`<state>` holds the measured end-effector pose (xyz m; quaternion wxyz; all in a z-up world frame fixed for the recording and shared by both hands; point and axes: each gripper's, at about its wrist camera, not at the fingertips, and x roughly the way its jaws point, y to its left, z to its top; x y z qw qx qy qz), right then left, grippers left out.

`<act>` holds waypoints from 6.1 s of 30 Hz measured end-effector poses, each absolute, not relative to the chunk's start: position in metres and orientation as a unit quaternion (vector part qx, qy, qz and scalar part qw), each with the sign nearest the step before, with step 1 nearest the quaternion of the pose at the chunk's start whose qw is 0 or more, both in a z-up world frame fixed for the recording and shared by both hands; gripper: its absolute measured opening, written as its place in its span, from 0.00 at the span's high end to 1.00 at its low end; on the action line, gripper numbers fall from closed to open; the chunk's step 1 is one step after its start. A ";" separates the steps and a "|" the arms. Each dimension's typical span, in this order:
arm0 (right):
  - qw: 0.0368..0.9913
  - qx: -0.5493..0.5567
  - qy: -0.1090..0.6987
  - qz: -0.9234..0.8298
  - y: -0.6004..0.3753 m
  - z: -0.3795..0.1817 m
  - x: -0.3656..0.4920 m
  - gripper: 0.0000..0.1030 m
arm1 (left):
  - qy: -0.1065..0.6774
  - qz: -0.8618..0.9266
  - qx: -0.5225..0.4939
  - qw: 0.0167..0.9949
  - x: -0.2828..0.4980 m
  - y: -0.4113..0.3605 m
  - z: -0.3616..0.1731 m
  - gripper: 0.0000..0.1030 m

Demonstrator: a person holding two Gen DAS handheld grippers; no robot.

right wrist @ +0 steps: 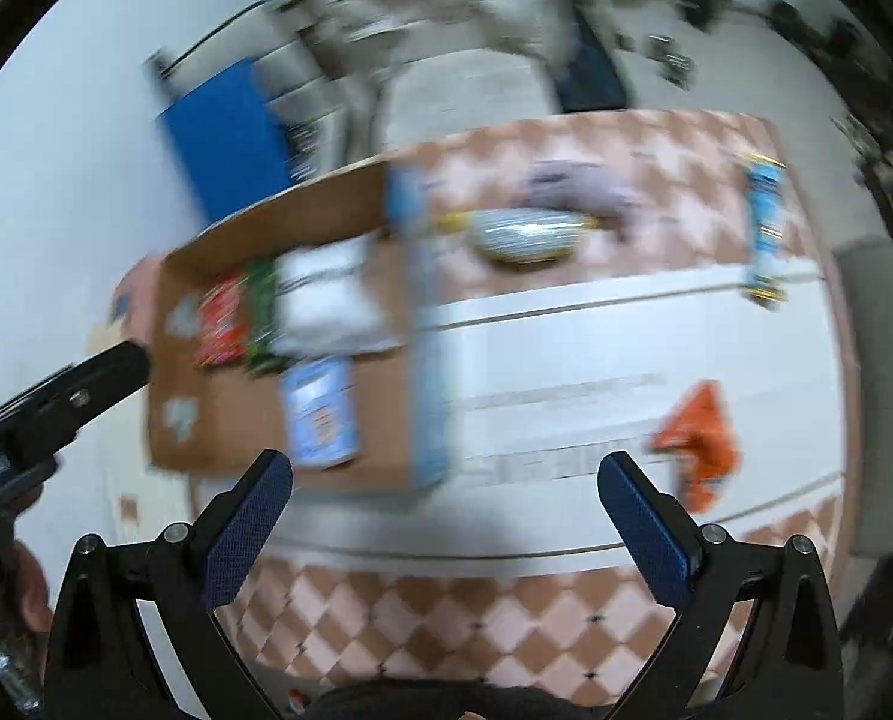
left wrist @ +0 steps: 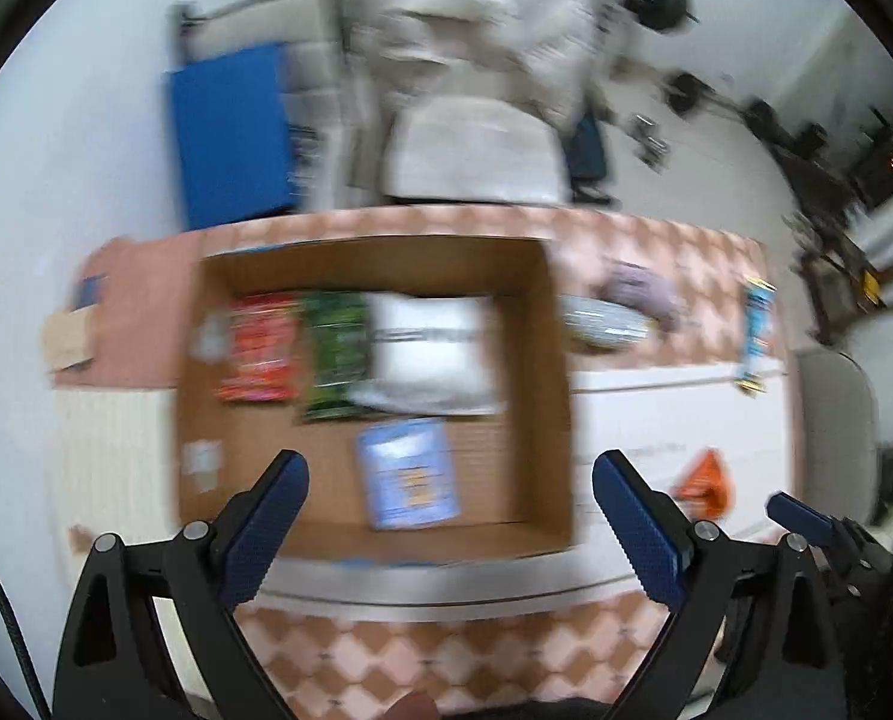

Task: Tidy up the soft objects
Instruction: 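Move both tools out of the box toward the lavender cloth and orange bag, then grasp the lavender cloth with the left tool while the right tool grasps the orange snack bag, then lower the cloth and orange bag into the box and open both tools, then move both tools toward the silver scrubber and blue Nestle tube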

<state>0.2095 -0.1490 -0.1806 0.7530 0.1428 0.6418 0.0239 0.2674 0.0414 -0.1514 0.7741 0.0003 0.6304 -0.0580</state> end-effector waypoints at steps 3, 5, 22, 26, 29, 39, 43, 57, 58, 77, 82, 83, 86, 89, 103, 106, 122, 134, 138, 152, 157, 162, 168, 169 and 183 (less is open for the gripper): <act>0.747 0.163 0.644 -0.031 -0.219 -0.193 0.223 0.00 | 0.655 -0.087 0.006 0.750 0.298 -0.011 -0.172 0.06; 0.743 0.169 0.645 -0.055 -0.254 -0.201 0.230 0.00 | 0.679 -0.107 -0.002 0.726 0.320 -0.045 -0.193 0.06; 0.600 0.149 0.784 -0.056 -0.313 -0.393 0.207 0.34 | 0.764 -0.074 0.063 0.637 0.375 -0.149 -0.326 0.06; 0.597 0.179 0.781 -0.033 -0.313 -0.396 0.208 0.55 | 0.787 -0.065 -0.035 0.612 0.396 -0.142 -0.345 0.06; 0.615 0.186 0.764 -0.063 -0.328 -0.387 0.218 0.61 | 0.794 -0.047 -0.130 0.592 0.413 -0.135 -0.362 0.06; 0.619 0.183 0.759 -0.084 -0.351 -0.380 0.245 0.62 | 0.785 0.029 -0.105 0.609 0.469 -0.167 -0.391 0.18; 0.620 0.177 0.760 -0.078 -0.352 -0.379 0.245 0.63 | 0.792 0.015 0.003 0.610 0.468 -0.192 -0.408 0.50; 0.609 0.226 0.758 -0.060 -0.372 -0.384 0.213 0.60 | 0.755 -0.111 0.144 0.630 0.372 -0.203 -0.405 0.55; 0.608 0.227 0.758 -0.058 -0.377 -0.386 0.218 0.59 | 0.752 -0.114 0.148 0.632 0.371 -0.204 -0.404 0.55; 0.651 0.196 0.733 -0.038 -0.336 -0.343 0.203 0.82 | 0.714 -0.157 0.094 0.676 0.301 -0.174 -0.313 0.59; 0.683 0.198 0.703 0.003 -0.289 -0.283 0.200 0.82 | 0.681 -0.143 0.062 0.715 0.271 -0.112 -0.253 0.59; 0.689 0.197 0.698 0.014 -0.279 -0.270 0.202 0.82 | 0.676 -0.137 0.060 0.721 0.267 -0.088 -0.248 0.59; 0.703 0.190 0.683 0.059 -0.236 -0.233 0.207 0.82 | 0.670 -0.112 0.051 0.732 0.266 -0.030 -0.228 0.59; 0.707 0.178 0.676 0.110 -0.166 -0.214 0.219 0.82 | 0.674 -0.080 0.041 0.733 0.268 0.026 -0.219 0.59; 0.653 0.150 0.720 0.183 0.064 -0.276 0.270 0.82 | 0.756 0.012 -0.023 0.655 0.301 0.223 -0.297 0.59; 0.649 0.138 0.727 0.179 0.083 -0.289 0.273 0.82 | 0.767 0.011 -0.023 0.641 0.306 0.233 -0.312 0.59; 0.635 0.085 0.753 0.151 0.095 -0.319 0.279 0.42 | 0.777 0.006 -0.038 0.628 0.301 0.245 -0.326 0.43; 0.695 0.025 0.712 0.094 0.040 -0.263 0.249 0.40 | 0.689 0.039 -0.018 0.724 0.250 0.217 -0.240 0.42; 0.716 0.019 0.693 0.085 0.027 -0.247 0.231 0.40 | 0.666 0.041 -0.020 0.745 0.234 0.212 -0.221 0.42; 0.761 0.011 0.645 0.076 0.006 -0.206 0.187 0.24 | 0.617 0.071 -0.018 0.784 0.196 0.201 -0.188 0.07; 0.770 0.010 0.633 0.080 0.000 -0.197 0.181 0.02 | 0.608 0.080 -0.020 0.790 0.188 0.202 -0.182 0.06; 0.778 0.006 0.623 0.082 -0.006 -0.190 0.180 0.00 | 0.605 0.087 -0.025 0.791 0.181 0.199 -0.177 0.06; 0.779 0.031 0.618 0.096 -0.023 -0.181 0.180 0.00 | 0.601 0.083 -0.016 0.795 0.181 0.174 -0.163 0.06; 0.779 0.037 0.618 0.098 -0.030 -0.180 0.181 0.00 | 0.604 0.079 -0.016 0.793 0.183 0.168 -0.161 0.06; 0.773 0.148 0.612 -0.082 -0.294 -0.203 0.232 0.00 | 0.697 -0.063 -0.058 0.712 0.330 -0.059 -0.225 0.06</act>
